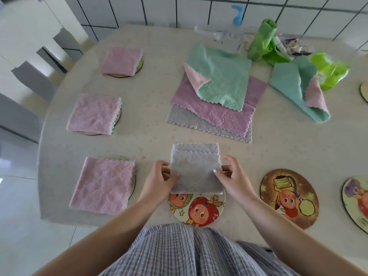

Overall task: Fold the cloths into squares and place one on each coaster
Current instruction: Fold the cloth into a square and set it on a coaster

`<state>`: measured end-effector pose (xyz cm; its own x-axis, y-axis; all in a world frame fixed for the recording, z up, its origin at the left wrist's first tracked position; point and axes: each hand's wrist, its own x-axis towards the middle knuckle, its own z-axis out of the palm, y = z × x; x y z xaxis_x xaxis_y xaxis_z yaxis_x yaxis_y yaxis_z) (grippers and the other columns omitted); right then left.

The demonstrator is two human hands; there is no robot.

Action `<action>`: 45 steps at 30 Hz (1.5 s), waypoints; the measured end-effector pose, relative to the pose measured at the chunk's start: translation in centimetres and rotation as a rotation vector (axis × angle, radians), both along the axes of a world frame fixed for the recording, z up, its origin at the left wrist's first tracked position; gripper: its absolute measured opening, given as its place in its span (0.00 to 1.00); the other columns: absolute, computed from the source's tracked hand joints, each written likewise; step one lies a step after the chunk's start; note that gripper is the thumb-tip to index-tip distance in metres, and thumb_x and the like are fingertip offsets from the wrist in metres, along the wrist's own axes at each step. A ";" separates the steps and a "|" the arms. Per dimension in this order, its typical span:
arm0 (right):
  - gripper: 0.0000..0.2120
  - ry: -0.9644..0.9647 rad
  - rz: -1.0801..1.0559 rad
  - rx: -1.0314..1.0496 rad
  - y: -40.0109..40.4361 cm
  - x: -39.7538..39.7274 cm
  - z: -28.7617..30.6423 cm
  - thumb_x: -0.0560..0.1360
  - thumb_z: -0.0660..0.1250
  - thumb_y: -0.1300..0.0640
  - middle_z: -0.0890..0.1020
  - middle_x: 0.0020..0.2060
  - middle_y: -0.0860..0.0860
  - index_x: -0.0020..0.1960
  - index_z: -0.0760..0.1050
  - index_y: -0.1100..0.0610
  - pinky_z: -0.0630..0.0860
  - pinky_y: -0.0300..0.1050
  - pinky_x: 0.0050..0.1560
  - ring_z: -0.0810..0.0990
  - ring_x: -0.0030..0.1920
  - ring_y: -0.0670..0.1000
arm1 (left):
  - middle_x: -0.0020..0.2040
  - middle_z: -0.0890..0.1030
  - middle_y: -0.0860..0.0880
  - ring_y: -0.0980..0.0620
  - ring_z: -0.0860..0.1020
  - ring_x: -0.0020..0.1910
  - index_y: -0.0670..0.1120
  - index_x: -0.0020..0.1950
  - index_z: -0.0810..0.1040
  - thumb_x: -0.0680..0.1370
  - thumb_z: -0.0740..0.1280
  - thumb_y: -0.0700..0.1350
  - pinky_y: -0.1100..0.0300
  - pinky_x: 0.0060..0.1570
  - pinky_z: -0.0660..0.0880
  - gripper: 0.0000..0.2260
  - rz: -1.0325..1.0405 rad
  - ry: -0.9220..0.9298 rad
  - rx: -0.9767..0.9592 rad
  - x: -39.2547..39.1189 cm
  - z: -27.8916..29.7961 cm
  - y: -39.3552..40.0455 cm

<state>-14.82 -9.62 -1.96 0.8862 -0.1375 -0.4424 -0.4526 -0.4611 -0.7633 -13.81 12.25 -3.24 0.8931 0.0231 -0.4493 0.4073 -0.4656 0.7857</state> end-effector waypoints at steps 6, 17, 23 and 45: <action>0.20 -0.110 0.131 -0.046 -0.1 0.8 -0.2 0.77 0.64 0.59 0.72 0.64 0.40 0.67 0.70 0.46 0.65 0.22 0.49 0.71 0.54 0.32 | 0.64 0.72 0.51 0.54 0.77 0.52 0.53 0.71 0.65 0.78 0.65 0.46 0.59 0.50 0.78 0.22 -0.190 -0.078 0.007 1.5 0.0 -0.4; 0.21 -0.100 0.257 -0.129 -1.2 3.4 -2.8 0.78 0.62 0.59 0.67 0.70 0.43 0.70 0.67 0.48 0.58 0.28 0.63 0.66 0.68 0.43 | 0.68 0.66 0.52 0.62 0.73 0.33 0.48 0.74 0.60 0.78 0.64 0.47 0.70 0.37 0.71 0.26 -0.321 -0.159 0.194 2.2 -0.9 -0.9; 0.25 -0.181 0.311 -0.299 -1.1 3.3 -2.6 0.77 0.63 0.57 0.59 0.73 0.46 0.72 0.62 0.49 0.67 0.48 0.68 0.66 0.68 0.48 | 0.71 0.60 0.46 0.48 0.65 0.66 0.47 0.73 0.61 0.77 0.64 0.48 0.49 0.66 0.61 0.26 -0.348 -0.354 0.459 1.6 -0.9 -1.1; 0.35 -0.133 0.656 -0.856 -1.9 2.5 -4.0 0.74 0.34 0.32 0.46 0.76 0.51 0.76 0.43 0.48 0.38 0.61 0.72 0.44 0.76 0.52 | 0.75 0.35 0.49 0.49 0.33 0.73 0.49 0.73 0.33 0.74 0.35 0.68 0.42 0.72 0.35 0.34 -0.814 -0.307 0.805 3.6 -2.7 -1.3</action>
<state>-12.33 -11.53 -5.92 0.9334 0.1631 -0.3197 0.1386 -0.9855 -0.0980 -10.21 10.90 -5.89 0.8438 -0.4237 -0.3295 -0.3920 -0.9058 0.1609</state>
